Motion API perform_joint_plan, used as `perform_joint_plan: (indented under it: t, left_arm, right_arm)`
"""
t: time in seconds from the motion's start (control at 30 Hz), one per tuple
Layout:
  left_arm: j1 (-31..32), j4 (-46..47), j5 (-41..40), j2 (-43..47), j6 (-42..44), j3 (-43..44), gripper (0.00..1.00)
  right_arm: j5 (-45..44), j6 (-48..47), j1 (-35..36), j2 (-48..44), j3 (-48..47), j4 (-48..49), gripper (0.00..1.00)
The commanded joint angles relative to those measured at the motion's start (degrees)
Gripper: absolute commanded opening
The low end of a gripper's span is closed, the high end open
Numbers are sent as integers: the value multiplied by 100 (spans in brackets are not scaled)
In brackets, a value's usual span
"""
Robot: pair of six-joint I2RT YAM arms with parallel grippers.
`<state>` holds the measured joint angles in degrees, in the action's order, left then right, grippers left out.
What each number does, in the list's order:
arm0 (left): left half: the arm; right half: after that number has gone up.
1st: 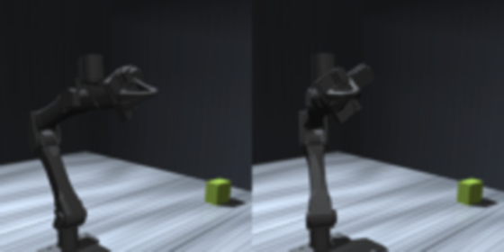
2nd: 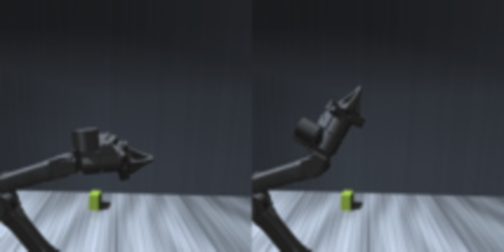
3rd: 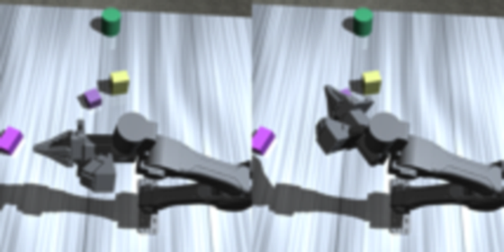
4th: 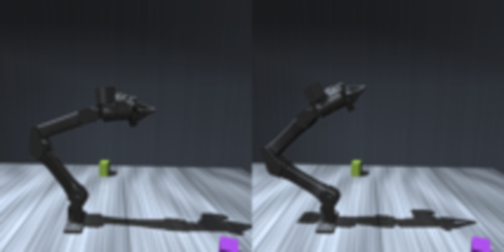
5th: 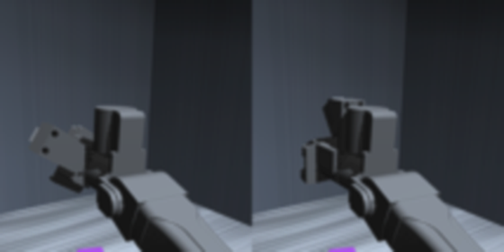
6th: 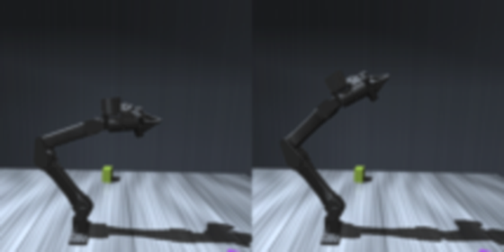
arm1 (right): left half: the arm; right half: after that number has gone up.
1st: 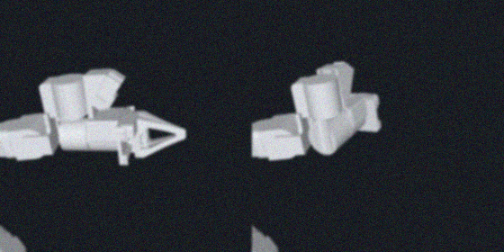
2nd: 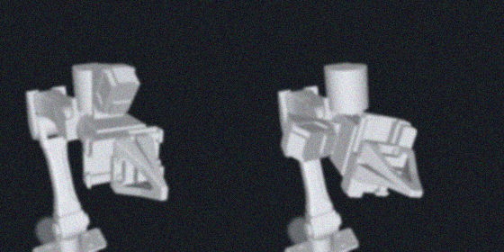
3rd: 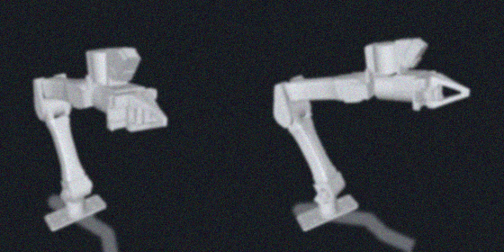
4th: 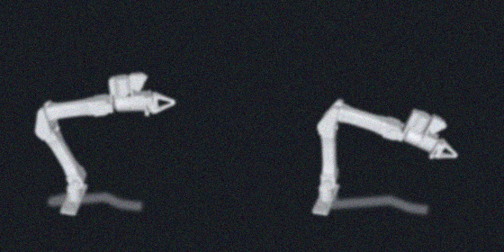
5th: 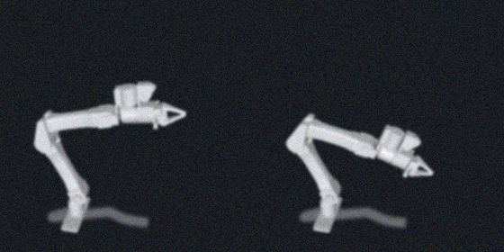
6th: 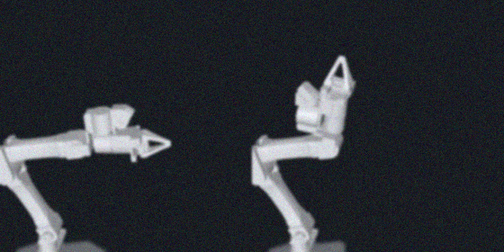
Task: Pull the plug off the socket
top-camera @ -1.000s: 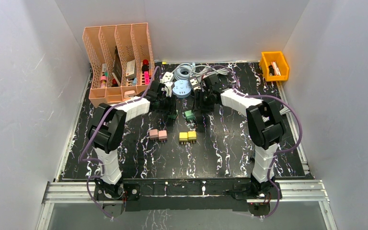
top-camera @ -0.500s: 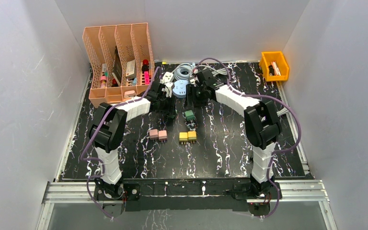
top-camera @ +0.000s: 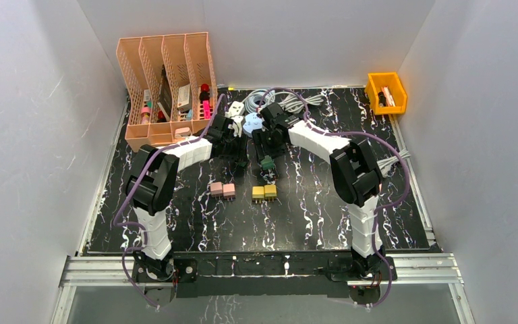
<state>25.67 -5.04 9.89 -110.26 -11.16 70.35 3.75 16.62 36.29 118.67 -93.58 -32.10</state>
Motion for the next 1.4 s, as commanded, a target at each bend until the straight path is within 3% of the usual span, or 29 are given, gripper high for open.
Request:
perform_joint_plan:
  t: [0.0, 0.57, 0.9, 1.37]
  left_arm:
    - [-35, -217, -95, 94, -108, -88, 35]
    - [-199, -205, 24, 214, -247, -223, 32]
    - [-348, -202, -83, 402, -247, -390, 31]
    - [-968, -390, -173, 1244, -310, -1128, 31]
  right_arm:
    - [-301, -148, -26, -57, -146, -162, 68]
    - [-620, -281, 132, 280, -199, -313, 64]
    - [-868, -350, 154, 236, -161, -374, 39]
    - [-574, -144, -67, -282, 605, -5, 38]
